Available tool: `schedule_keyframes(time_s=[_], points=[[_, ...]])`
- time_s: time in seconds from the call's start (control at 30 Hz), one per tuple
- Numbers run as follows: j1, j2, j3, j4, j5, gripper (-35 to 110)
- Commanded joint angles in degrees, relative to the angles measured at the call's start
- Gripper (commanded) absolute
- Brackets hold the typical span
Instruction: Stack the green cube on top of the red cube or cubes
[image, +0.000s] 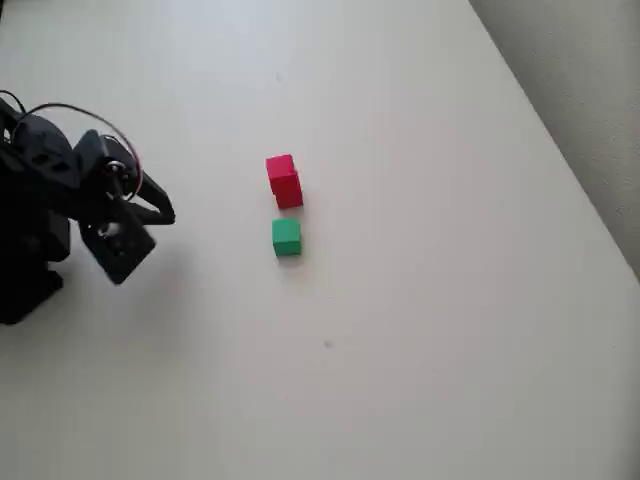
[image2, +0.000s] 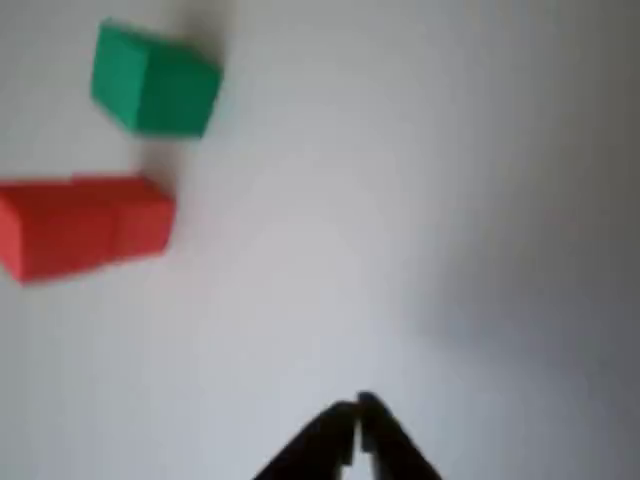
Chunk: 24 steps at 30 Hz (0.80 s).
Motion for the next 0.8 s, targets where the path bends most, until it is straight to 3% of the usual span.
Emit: schedule_keyframes(time_s=[0.0, 0.17, 0.23, 0.37, 0.43, 0.53, 0.77], points=[[-6.0, 0.6, -0.1, 1.1, -6.9, -2], [-10.8, 0.7, 1.6, 2.0, -21.3, -2], [-10.3, 0.7, 1.8, 0.4, -21.4, -2], [-6.0, 0.7, 1.7, -7.8, -10.4, -1], [-2.7, 0.7, 0.5, -11.1, -3.6, 10], [-1.1, -3.4, -2.5, -14.2, -0.4, 14], [6.2, -45.6, -27.1, -19.0, 10.5, 17]])
